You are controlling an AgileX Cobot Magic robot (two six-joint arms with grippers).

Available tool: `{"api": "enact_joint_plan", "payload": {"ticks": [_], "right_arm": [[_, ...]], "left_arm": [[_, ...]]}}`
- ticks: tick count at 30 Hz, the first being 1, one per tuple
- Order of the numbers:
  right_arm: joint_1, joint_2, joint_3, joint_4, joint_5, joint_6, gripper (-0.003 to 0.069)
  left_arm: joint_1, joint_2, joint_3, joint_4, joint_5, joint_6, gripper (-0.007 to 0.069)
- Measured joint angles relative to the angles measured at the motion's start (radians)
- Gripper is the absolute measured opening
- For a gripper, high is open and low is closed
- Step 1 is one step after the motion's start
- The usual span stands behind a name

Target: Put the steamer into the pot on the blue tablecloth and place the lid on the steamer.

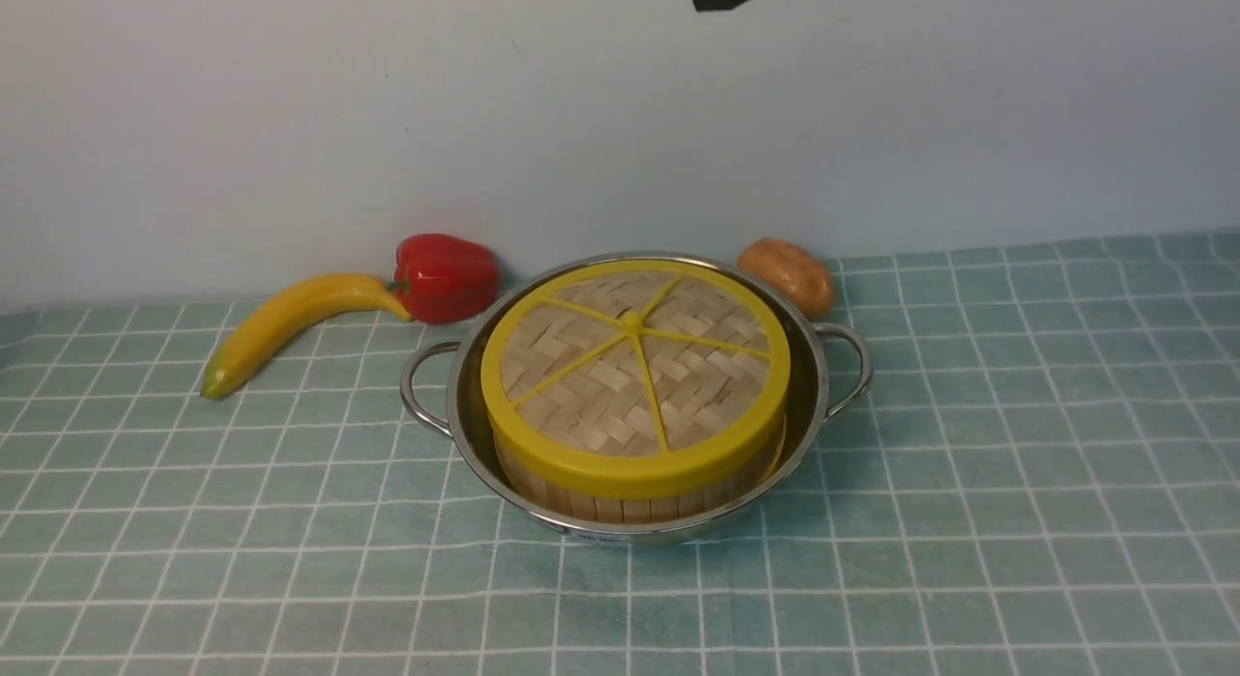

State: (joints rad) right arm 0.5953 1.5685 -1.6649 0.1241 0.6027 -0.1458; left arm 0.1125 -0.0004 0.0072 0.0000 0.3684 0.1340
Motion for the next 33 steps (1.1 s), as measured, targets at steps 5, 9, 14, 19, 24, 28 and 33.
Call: {"api": "enact_joint_plan", "payload": {"ticks": [5, 9, 14, 19, 24, 28, 33], "right_arm": [[0.0, -0.009, 0.004, -0.027, 0.004, 0.003, -0.0002], [-0.032, -0.148, 0.151, -0.104, 0.018, 0.009, 0.0001], [-0.163, -0.425, 0.418, -0.131, -0.029, 0.073, 0.0007], [-0.455, -0.819, 0.765, -0.167, -0.112, 0.201, 0.0015], [-0.619, -1.091, 1.001, -0.178, -0.132, 0.273, 0.0023], [-0.638, -1.285, 1.248, -0.179, -0.214, 0.29, 0.0034], [-0.638, -1.397, 1.445, -0.18, -0.35, 0.294, 0.0043]], "left_arm": [[0.0, 0.0, 0.0, 0.0, 0.0, 0.0, 0.0243], [0.0, 0.0, 0.0, 0.0, 0.0, 0.0, 0.0243], [0.0, 0.0, 0.0, 0.0, 0.0, 0.0, 0.0243], [0.0, 0.0, 0.0, 0.0, 0.0, 0.0, 0.0243], [0.0, 0.0, 0.0, 0.0, 0.0, 0.0, 0.0243], [0.0, 0.0, 0.0, 0.0, 0.0, 0.0, 0.0243], [0.0, 0.0, 0.0, 0.0, 0.0, 0.0, 0.0243]]}}
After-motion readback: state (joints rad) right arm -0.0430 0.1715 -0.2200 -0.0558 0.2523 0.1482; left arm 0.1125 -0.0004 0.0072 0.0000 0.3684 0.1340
